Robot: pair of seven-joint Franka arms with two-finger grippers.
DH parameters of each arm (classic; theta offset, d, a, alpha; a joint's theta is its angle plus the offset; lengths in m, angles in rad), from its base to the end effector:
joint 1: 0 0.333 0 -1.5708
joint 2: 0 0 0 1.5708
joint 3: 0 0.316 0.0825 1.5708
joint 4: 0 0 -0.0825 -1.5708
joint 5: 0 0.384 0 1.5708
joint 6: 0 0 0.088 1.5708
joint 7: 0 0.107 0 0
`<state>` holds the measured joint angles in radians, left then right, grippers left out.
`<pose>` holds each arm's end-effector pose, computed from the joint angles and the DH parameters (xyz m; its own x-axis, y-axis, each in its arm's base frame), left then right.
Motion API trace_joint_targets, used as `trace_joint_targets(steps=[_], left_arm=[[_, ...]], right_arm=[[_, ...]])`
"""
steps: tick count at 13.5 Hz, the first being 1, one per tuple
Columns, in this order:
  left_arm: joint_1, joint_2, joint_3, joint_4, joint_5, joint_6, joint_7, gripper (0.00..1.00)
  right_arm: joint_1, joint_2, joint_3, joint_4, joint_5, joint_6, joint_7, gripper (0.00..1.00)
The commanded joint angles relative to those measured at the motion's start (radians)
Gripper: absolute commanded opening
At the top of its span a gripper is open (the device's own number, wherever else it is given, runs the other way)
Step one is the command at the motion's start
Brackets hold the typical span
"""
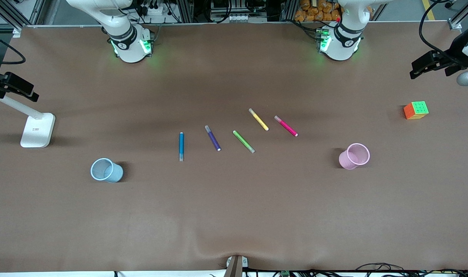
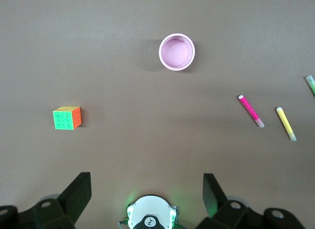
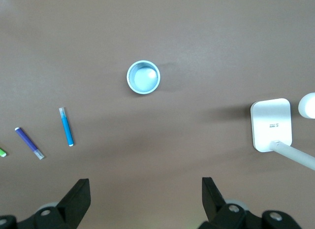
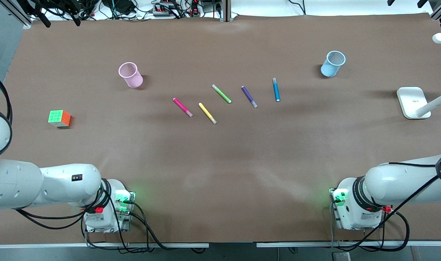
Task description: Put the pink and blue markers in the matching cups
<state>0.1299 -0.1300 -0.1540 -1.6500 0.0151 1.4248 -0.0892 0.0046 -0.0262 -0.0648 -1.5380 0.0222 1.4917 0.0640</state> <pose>0.4978 -0.0157 0.6433 0.9932 0.0705 -0.0930 0.0667 -0.9968 -0.0434 0.5377 -0.0304 0.6473 0.9923 -0.1221 -0.0216 -0.1225 -0.9922 -0.0225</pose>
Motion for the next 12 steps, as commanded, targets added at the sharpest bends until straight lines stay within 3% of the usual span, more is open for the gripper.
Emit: trace_joint_targets(steps=[1, 12], left_arm=[[-0.003, 0.009, -0.003, 0.026, 0.014, -0.024, 0.000, 1.00], [-0.003, 0.023, -0.001, 0.052, 0.026, -0.040, 0.009, 1.00]], right_arm=[[0.017, -0.018, 0.010, -0.028, 0.009, -0.008, -0.004, 1.00], [0.023, -0.038, 0.011, -0.039, 0.010, -0.054, -0.007, 1.00]])
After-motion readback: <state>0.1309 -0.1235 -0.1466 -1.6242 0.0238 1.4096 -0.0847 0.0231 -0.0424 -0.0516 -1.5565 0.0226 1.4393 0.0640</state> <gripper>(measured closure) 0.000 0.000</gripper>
